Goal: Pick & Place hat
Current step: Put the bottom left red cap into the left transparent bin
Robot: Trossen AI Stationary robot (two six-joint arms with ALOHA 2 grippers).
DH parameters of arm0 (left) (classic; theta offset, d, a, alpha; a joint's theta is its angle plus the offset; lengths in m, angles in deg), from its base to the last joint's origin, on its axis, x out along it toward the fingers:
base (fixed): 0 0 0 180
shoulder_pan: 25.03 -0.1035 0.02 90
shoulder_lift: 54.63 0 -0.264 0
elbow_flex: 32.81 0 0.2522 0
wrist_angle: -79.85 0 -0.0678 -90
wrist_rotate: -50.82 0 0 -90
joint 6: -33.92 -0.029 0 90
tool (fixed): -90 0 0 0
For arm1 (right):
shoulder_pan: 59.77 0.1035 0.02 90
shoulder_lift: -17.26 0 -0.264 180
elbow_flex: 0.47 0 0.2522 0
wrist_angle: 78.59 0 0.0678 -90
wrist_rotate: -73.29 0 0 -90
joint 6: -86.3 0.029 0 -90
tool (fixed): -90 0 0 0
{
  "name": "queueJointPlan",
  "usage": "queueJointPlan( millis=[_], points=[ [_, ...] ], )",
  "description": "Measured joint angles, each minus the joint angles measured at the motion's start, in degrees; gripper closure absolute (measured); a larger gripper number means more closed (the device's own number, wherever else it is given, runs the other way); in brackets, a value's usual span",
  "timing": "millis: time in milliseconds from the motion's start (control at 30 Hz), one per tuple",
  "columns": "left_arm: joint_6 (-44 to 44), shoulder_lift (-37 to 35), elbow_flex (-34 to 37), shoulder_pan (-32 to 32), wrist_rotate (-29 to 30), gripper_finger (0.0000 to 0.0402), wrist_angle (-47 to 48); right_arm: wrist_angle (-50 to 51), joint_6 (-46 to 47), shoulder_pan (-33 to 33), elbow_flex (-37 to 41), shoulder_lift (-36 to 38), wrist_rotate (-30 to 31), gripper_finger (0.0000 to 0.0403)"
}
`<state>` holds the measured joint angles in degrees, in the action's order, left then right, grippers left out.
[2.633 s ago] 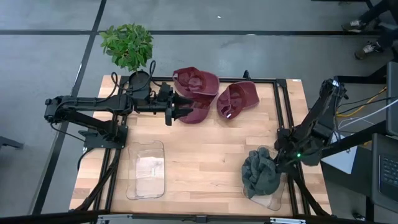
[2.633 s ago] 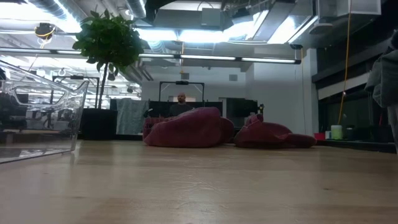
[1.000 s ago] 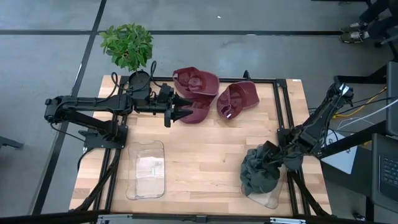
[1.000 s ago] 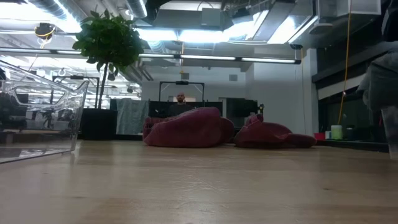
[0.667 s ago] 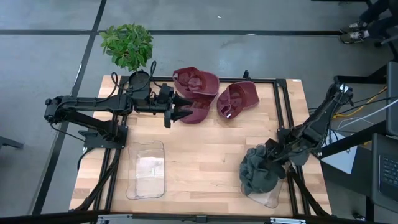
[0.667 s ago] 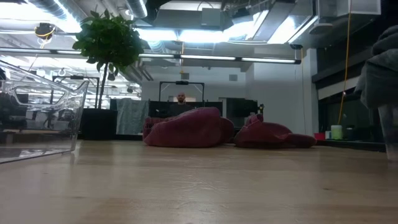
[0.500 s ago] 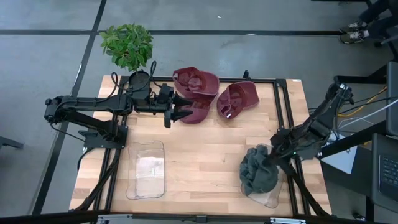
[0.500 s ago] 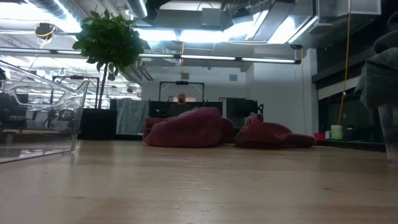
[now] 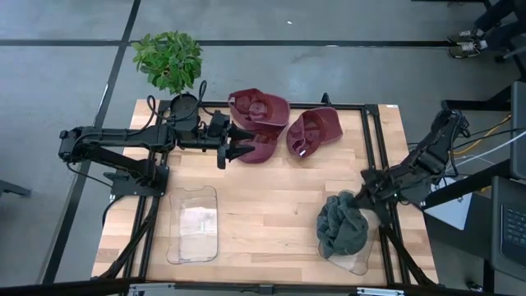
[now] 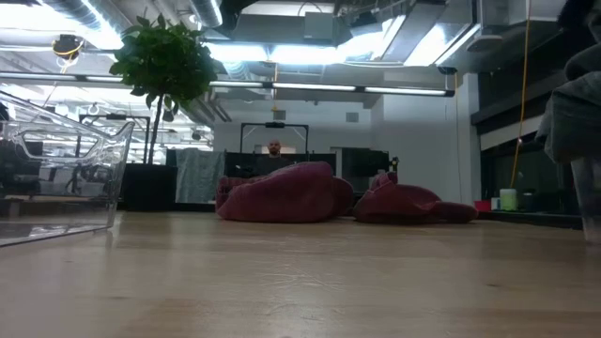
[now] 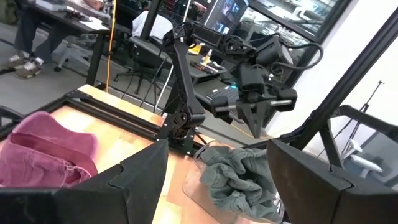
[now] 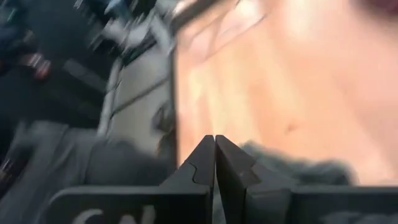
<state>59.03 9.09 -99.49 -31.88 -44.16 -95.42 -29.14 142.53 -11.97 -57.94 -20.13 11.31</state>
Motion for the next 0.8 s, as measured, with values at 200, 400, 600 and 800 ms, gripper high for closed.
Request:
queueJointPlan(
  millis=[200,400,600,800],
  points=[
    [-2.37,0.00,0.00,0.00,0.43,0.0133,-0.07,-1.46,-16.95,-5.53,-0.02,1.08,13.88,0.0389],
    [-2.37,0.00,0.00,0.00,1.06,0.0133,-0.03,-8.64,-36.73,-14.92,-0.02,3.76,-0.29,0.0389],
    [-2.35,0.00,0.00,0.00,3.33,0.0133,-0.03,-13.62,-48.03,-23.29,1.01,3.78,-9.14,0.0389],
    [-2.35,0.00,0.00,0.00,3.89,0.0133,0.04,-30.95,-57.31,-29.99,12.15,7.68,-17.83,0.0389]
  ],
)
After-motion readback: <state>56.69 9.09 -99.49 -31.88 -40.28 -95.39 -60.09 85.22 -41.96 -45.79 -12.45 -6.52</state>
